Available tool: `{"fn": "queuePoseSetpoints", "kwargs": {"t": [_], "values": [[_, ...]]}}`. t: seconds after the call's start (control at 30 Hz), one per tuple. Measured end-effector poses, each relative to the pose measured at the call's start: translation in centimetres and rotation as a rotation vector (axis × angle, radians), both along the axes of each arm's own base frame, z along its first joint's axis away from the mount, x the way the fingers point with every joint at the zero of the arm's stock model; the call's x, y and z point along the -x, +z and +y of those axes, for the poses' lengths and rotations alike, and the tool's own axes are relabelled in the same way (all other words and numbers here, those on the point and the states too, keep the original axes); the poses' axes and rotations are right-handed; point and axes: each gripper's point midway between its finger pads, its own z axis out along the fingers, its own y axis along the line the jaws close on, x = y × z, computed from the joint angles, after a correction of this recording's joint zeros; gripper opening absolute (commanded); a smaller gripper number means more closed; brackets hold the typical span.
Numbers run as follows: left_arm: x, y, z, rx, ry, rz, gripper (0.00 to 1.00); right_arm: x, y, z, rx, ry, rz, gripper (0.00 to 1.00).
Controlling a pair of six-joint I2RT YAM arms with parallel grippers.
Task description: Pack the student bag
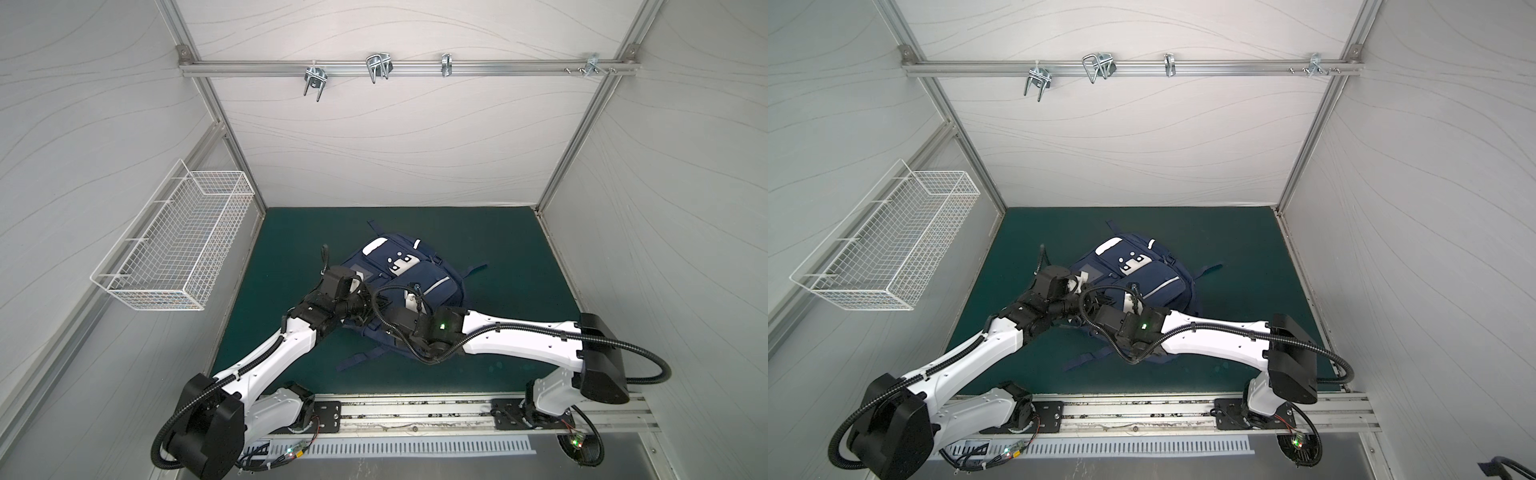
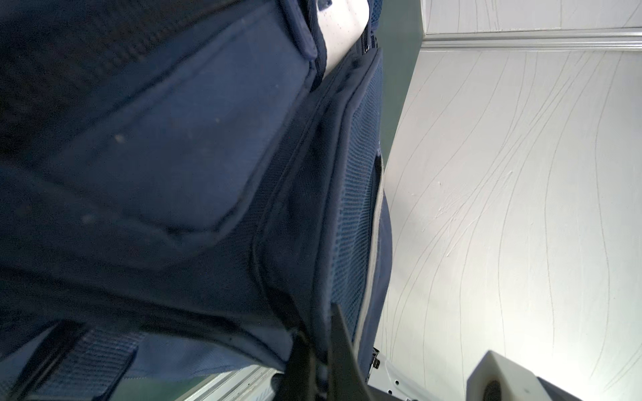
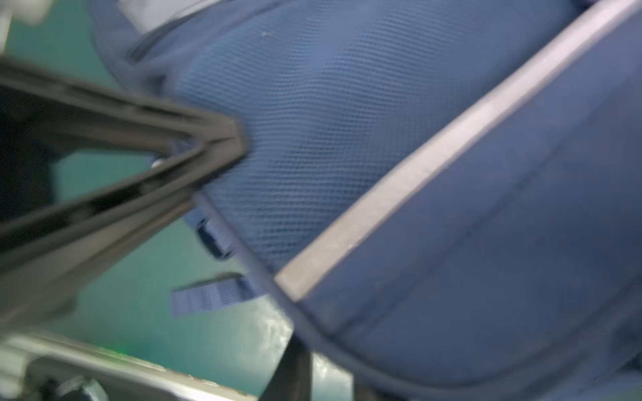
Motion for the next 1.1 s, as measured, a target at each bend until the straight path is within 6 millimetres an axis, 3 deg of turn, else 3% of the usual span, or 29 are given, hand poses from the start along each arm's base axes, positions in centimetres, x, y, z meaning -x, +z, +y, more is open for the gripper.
{"fn": "queuePoseSetpoints", "kwargs": {"t": [0.33,0.67,0.83,1.1], "values": [[0.1,-0.1,0.0,-0.004,-0.005,-0.002,0.0,0.2,0.3,0.0,0.022,0.005,-0.007,0.0],[-0.3,-0.4,1.6,-0.072,0.037,0.03,0.0,1.7,0.8,-0.7,0.027,0.055,0.038,0.0],[-0.2,-0.6,2.3,-0.098,0.052,0.051,0.0,2.1,0.7,-2.4,0.018,0.069,0.067,0.0],[-0.4,-0.4,3.0,-0.118,0.057,0.054,0.0,-0.1,0.9,-6.2,-0.02,0.038,0.07,0.0]]}}
